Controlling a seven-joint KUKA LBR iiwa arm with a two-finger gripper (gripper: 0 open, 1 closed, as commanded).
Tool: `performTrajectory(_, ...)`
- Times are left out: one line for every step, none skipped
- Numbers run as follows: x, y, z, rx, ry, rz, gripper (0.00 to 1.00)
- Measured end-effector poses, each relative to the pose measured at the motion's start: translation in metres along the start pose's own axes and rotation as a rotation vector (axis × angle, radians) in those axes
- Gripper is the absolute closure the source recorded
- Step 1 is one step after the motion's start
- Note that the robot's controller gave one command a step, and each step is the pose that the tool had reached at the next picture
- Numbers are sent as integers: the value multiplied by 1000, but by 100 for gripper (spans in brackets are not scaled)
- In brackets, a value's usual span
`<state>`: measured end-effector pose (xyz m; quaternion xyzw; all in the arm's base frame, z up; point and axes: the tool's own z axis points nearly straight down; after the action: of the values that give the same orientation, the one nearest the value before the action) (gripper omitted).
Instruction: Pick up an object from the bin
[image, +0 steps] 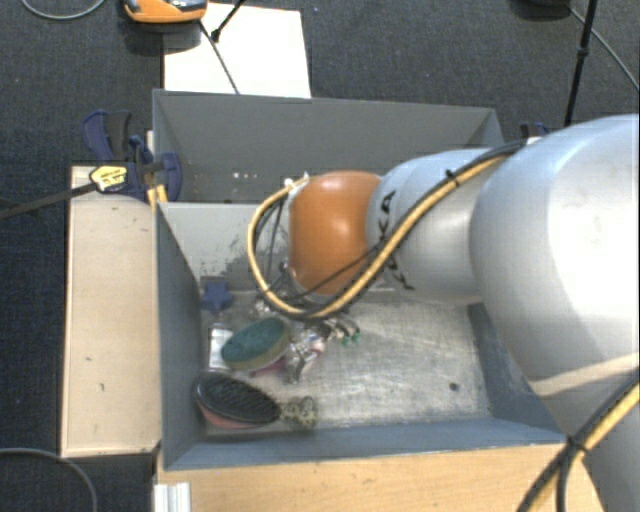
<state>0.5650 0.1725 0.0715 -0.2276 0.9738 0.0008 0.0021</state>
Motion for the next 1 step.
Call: performTrajectory(-5,27,1,0,-2,-151,0)
